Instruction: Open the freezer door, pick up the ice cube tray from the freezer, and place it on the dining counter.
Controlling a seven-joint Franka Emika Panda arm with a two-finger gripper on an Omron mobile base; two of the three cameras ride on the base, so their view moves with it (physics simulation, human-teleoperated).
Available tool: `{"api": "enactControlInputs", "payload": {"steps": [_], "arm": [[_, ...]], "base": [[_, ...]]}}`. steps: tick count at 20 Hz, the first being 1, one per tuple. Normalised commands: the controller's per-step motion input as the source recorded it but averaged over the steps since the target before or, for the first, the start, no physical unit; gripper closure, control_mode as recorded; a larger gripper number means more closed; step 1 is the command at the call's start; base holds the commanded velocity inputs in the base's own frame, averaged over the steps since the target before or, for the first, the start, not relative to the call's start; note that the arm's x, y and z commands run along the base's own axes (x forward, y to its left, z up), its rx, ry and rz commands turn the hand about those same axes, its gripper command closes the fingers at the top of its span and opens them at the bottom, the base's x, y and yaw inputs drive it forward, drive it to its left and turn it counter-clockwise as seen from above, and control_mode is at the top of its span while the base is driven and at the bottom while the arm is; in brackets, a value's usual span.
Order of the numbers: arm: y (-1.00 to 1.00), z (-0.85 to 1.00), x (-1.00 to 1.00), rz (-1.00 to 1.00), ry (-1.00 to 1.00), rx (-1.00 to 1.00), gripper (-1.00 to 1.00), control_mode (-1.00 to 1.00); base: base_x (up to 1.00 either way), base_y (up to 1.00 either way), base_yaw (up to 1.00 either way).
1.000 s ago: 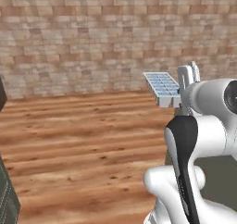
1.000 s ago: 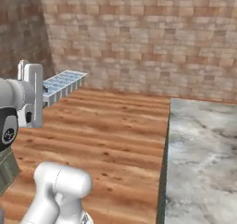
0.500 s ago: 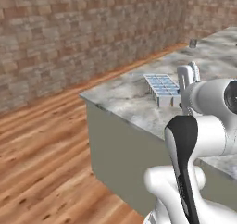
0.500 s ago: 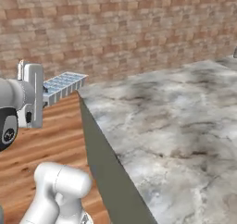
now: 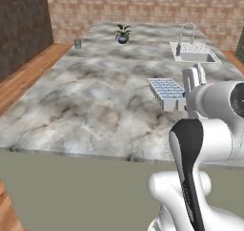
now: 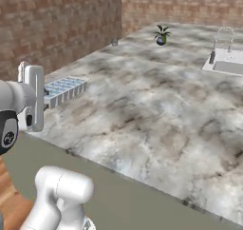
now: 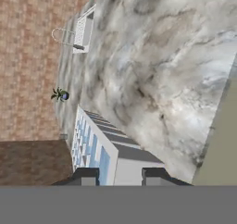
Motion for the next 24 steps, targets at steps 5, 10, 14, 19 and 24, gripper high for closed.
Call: {"api": "enactControlInputs", "payload": {"steps": [5,10,14,19,24], "arm": [[0.0,0.0,0.0,0.0,0.0,0.0,1.0,1.0],[0.0,0.0,0.0,0.0,0.0,0.0,1.0,1.0],[0.0,0.0,0.0,0.0,0.0,0.0,1.0,1.0],[-0.32,-0.06,0.34,0.11,0.01,0.01,1.0,-1.0],[-0.64,-0.41,0.69,0.47,0.1,0.01,1.0,-1.0]], "base": [[0.11,0.26,-0.75],[0.61,0.28,-0.1],[0.39,0.11,-0.05],[0.04,0.0,0.0],[0.0,0.0,0.0]]}}
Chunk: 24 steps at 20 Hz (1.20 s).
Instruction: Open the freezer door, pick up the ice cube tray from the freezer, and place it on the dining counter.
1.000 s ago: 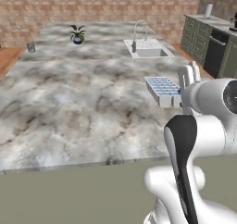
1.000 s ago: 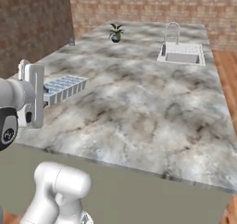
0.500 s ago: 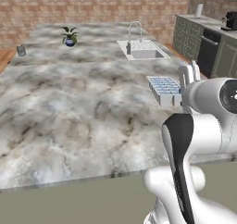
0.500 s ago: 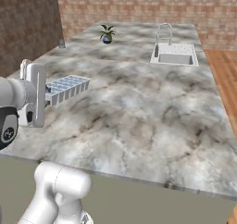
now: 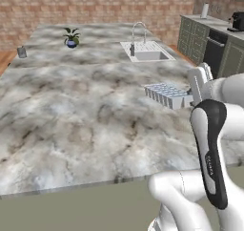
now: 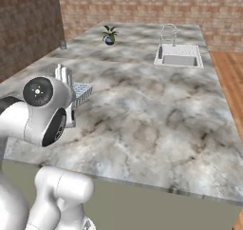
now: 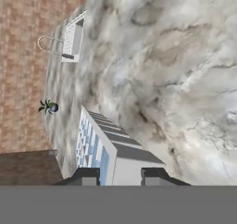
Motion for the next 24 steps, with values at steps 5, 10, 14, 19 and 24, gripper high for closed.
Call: {"api": "enactControlInputs", "payload": {"steps": [5,10,14,19,24], "arm": [[-0.17,-0.19,0.77,0.44,0.31,0.01,1.0,-1.0],[0.01,-0.12,0.85,0.17,0.19,-0.03,1.0,-1.0],[0.01,-0.15,0.49,0.1,-0.01,-0.08,1.0,-1.0],[0.27,-0.41,0.3,0.08,-0.03,-0.13,1.0,-1.0],[0.19,-0.42,0.25,0.01,-0.13,-0.05,1.0,-1.0]], "base": [[0.0,0.0,0.0],[0.0,0.0,0.0],[0.0,0.0,0.0],[0.0,0.0,0.0],[0.0,0.0,0.0]]}}
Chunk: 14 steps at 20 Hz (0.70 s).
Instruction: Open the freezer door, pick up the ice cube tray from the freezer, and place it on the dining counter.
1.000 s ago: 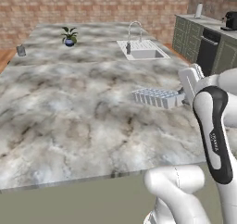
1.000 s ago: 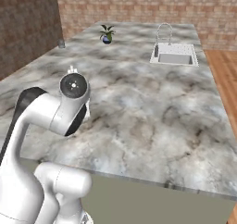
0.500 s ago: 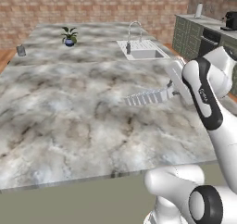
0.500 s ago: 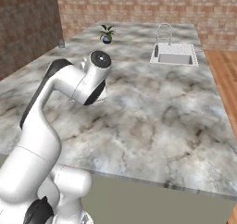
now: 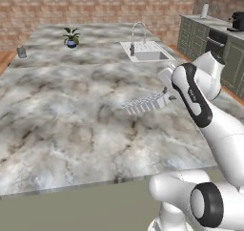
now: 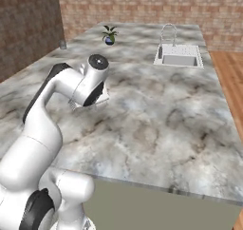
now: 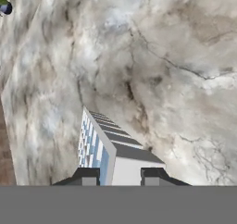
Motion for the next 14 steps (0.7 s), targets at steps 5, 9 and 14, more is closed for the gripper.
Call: {"api": "enactControlInputs", "payload": {"steps": [5,9,14], "arm": [[0.01,-0.63,0.03,0.0,-0.21,0.0,1.0,-1.0],[0.05,-0.53,0.41,0.0,-0.06,0.0,1.0,-1.0],[0.06,-0.41,0.66,0.03,0.0,0.0,1.0,-1.0]], "base": [[0.0,0.0,0.0],[0.0,0.0,0.0],[0.0,0.0,0.0]]}}
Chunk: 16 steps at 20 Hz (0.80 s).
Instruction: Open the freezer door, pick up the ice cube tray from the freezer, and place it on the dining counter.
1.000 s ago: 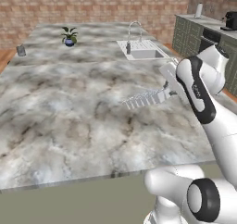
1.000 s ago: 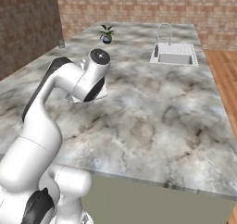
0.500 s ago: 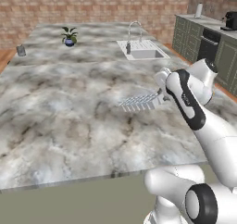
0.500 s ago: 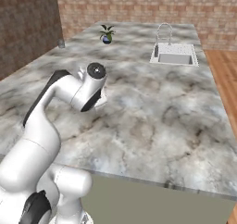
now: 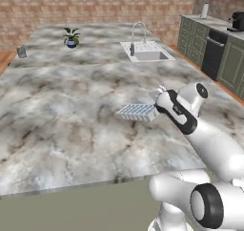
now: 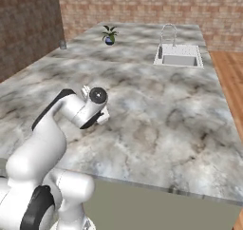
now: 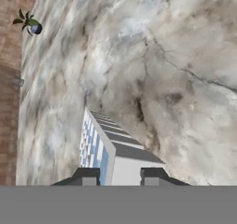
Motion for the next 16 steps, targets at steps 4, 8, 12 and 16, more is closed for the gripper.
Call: {"api": "enactControlInputs", "payload": {"steps": [4,8,12,16], "arm": [[0.0,-0.39,0.68,0.04,0.0,0.0,1.0,-1.0],[0.0,-0.4,0.5,0.04,0.0,0.0,1.0,-1.0],[0.0,-0.45,0.39,0.04,0.0,0.0,1.0,-1.0],[0.0,-0.46,0.27,0.05,0.0,0.0,1.0,-1.0]], "base": [[0.0,0.0,0.0],[0.0,0.0,0.0],[0.0,0.0,0.0],[0.0,0.0,0.0]]}}
